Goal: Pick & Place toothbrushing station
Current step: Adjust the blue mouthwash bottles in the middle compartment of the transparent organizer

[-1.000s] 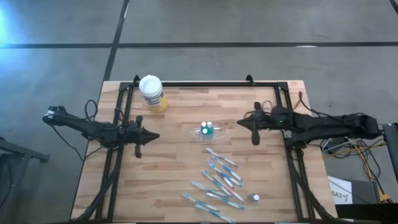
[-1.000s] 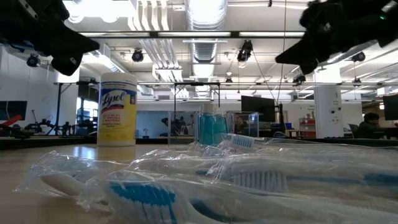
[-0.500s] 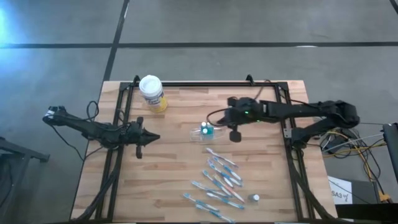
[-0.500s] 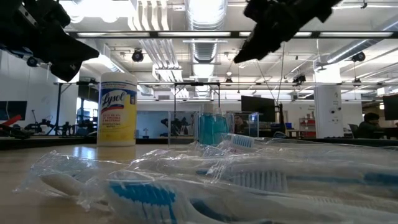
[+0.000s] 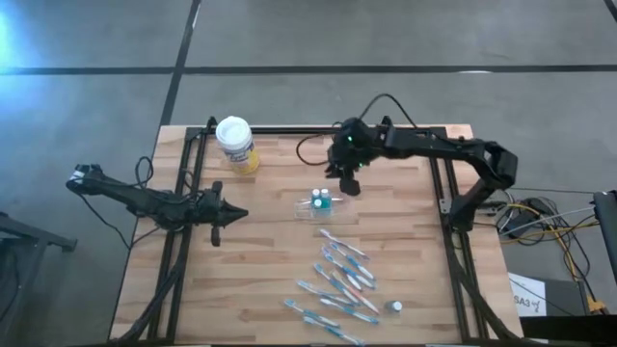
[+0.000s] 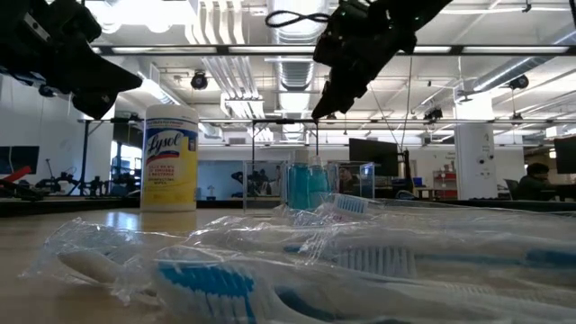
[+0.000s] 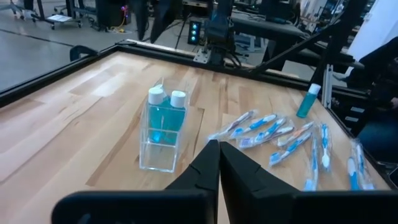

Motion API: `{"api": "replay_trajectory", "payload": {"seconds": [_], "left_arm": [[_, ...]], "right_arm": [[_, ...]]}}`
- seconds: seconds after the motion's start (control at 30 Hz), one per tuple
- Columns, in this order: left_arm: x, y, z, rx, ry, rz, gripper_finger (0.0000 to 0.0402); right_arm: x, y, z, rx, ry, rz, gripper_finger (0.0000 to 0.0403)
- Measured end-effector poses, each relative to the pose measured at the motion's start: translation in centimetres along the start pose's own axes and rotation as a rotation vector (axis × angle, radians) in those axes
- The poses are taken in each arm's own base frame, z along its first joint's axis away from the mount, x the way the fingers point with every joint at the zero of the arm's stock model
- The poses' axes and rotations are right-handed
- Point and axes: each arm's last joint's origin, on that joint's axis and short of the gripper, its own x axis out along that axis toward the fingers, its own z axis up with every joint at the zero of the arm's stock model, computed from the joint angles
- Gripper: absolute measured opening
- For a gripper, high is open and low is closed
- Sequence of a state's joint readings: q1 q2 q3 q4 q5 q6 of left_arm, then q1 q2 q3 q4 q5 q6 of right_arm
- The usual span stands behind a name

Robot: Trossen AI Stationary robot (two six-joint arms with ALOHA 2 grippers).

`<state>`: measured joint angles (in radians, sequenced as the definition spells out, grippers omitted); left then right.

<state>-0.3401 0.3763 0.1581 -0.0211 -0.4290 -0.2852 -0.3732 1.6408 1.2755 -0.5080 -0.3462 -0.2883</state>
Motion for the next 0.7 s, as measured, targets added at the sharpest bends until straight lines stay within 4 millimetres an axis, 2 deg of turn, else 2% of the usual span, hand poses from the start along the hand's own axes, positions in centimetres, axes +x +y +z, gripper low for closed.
{"api": "replay_trajectory", "payload": {"seconds": [0.17, 0.37, 0.53, 0.7], "left_arm": [[0.0, 0.1, -0.2, 0.009, 0.017, 0.005, 0.0007], [0.0, 0.1, -0.2, 0.003, 0.017, 0.005, 0.0014], [0.0, 0.1, -0.4, 0.005, 0.019, 0.005, 0.0020], [0.2, 0.3, -1.2, 0.015, 0.040, 0.011, 0.0016]], "right_arm": [[1.4, -0.7, 0.6, -0.097, 0.142, 0.069, 0.0135], [2.0, -2.8, 1.2, -0.038, 0.153, 0.204, 0.0197], [2.5, -4.5, 0.6, 0.019, 0.116, 0.276, 0.0230], [3.6, -4.8, 0.1, 0.025, 0.132, 0.279, 0.0248]]}}
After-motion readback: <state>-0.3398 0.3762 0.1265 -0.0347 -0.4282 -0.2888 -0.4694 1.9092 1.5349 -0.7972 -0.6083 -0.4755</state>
